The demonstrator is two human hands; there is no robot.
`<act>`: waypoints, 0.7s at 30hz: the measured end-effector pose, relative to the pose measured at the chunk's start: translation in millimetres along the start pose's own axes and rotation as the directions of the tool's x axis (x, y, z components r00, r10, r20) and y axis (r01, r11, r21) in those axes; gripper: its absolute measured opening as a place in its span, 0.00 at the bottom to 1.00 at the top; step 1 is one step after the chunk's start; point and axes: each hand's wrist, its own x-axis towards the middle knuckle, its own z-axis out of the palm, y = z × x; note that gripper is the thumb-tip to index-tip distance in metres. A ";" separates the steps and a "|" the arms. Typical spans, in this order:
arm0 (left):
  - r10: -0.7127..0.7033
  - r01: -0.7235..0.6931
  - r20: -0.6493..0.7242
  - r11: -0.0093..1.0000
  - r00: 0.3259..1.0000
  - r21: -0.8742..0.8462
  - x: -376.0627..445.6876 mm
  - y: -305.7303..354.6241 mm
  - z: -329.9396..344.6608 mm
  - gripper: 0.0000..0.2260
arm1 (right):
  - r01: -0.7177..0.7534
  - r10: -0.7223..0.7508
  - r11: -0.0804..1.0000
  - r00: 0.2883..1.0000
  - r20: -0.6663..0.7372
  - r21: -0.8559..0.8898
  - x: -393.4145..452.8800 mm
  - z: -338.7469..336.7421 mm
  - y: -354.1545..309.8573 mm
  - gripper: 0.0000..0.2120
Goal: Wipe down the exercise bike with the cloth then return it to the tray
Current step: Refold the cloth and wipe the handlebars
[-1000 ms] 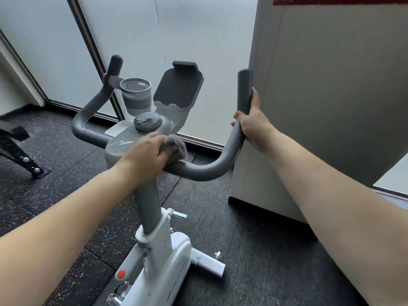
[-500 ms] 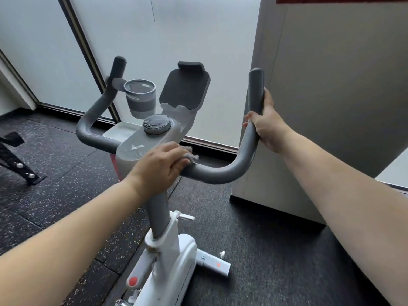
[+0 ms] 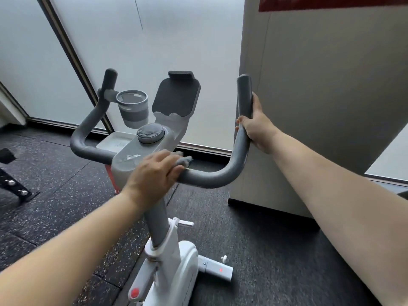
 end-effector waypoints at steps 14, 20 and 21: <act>0.001 -0.001 0.005 1.000 1.000 -0.020 1.0 67.8 25.9 0.20 | 0.001 0.000 1.000 1.000 0.015 -0.013 1.8 2.7 1.3 0.33; -0.122 0.123 0.016 0.991 0.992 -0.044 -9.0 9.3 4.0 0.21 | -0.001 -0.027 0.948 0.996 -0.085 -0.318 -9.4 -3.2 -10.1 0.30; -0.143 0.143 0.015 0.988 0.990 -0.059 -6.6 7.9 2.5 0.22 | 0.035 -0.097 0.912 0.986 -0.132 -0.408 -12.2 -3.1 -12.4 0.29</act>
